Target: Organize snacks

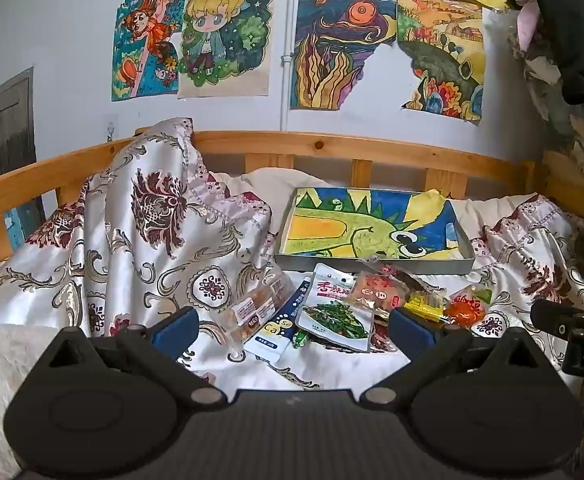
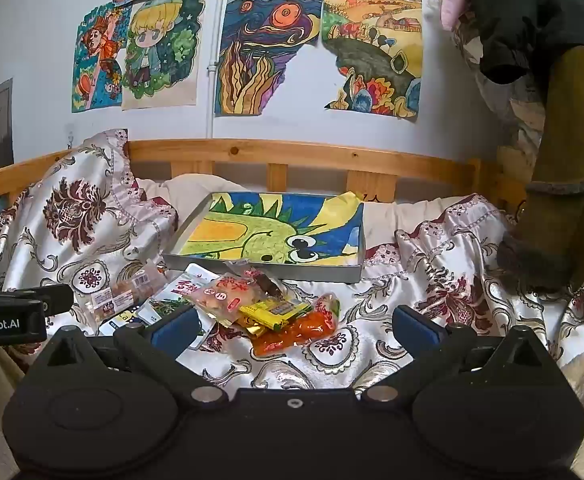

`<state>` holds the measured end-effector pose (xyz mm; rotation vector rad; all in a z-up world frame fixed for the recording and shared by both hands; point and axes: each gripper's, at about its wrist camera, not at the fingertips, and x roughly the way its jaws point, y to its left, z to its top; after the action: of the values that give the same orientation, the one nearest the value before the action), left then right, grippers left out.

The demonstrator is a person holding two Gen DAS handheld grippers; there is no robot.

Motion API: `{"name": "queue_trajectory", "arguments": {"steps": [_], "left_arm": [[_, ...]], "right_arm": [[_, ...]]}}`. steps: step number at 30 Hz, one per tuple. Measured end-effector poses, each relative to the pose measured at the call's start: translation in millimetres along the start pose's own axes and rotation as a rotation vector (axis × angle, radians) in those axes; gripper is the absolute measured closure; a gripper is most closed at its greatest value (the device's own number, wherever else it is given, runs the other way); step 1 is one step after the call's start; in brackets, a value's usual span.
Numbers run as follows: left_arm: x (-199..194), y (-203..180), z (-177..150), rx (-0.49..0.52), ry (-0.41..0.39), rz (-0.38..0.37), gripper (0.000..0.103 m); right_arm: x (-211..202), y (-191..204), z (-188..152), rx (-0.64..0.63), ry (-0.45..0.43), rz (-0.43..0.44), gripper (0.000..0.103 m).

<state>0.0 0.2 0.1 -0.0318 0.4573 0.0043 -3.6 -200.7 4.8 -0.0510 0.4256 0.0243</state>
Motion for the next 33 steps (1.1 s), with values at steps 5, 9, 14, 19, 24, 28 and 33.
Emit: {"name": "queue_trajectory", "arguments": {"steps": [5, 9, 14, 19, 24, 28, 33], "left_arm": [[0.0, 0.0, 0.0, 0.002, 0.002, 0.003, 0.000], [0.0, 0.0, 0.0, 0.002, 0.005, 0.003, 0.000], [0.0, 0.0, 0.0, 0.003, 0.008, 0.005, 0.000], [2.2, 0.4, -6.1, 0.004, 0.009, 0.005, 0.000], [2.5, 0.2, -5.2, 0.005, 0.013, 0.005, 0.000], [2.6, 0.2, -4.9, 0.005, 0.014, 0.006, 0.000], [2.7, 0.1, -4.8, 0.006, 0.016, 0.005, 0.000]], "right_arm": [[0.6, 0.0, 0.2, -0.002, 0.001, 0.001, 0.001], [0.9, 0.9, -0.3, -0.003, 0.005, -0.005, 0.001], [-2.0, 0.7, 1.7, 0.005, 0.016, -0.009, 0.001], [3.1, 1.9, -0.7, 0.005, 0.021, -0.008, 0.001], [2.5, 1.4, -0.4, 0.010, 0.022, -0.014, 0.001], [4.6, 1.3, -2.6, 0.015, 0.028, -0.018, 0.001], [5.0, 1.0, -3.2, 0.014, 0.030, -0.017, 0.001]]}}
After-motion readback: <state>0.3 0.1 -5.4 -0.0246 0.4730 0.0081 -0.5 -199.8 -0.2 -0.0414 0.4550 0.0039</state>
